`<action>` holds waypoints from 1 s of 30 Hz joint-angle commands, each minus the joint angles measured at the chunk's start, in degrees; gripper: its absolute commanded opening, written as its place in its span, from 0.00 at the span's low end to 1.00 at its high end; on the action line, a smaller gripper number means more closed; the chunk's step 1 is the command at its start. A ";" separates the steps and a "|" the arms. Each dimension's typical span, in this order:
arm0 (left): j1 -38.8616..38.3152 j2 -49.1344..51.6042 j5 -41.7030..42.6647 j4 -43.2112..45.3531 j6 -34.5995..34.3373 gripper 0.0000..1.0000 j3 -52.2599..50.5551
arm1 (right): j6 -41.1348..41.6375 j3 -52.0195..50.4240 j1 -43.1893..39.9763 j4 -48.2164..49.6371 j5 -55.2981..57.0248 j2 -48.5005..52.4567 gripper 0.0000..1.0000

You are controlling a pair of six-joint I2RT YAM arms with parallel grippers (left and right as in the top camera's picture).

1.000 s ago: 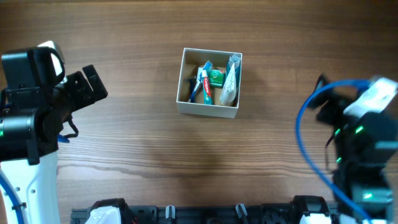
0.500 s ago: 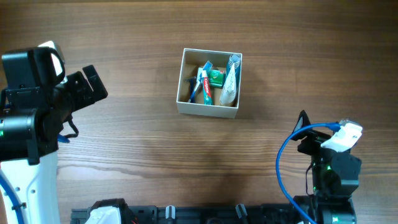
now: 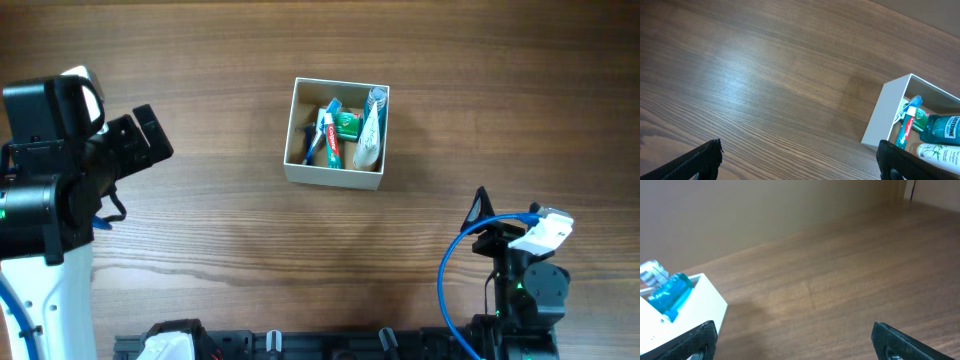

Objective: Pack container

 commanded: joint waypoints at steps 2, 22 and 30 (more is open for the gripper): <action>0.31 -0.63 -1.20 -0.02 -0.33 1.00 -0.04 | 0.33 -2.05 -0.09 -0.24 -0.90 -0.68 1.00; 0.31 -0.63 -1.20 -0.02 -0.33 1.00 -0.04 | 0.28 -2.08 -0.09 -0.22 -0.90 -0.46 1.00; 0.42 -5.01 -2.32 0.96 2.73 1.00 -1.84 | 0.31 -2.08 -0.09 -0.22 -0.90 -0.46 1.00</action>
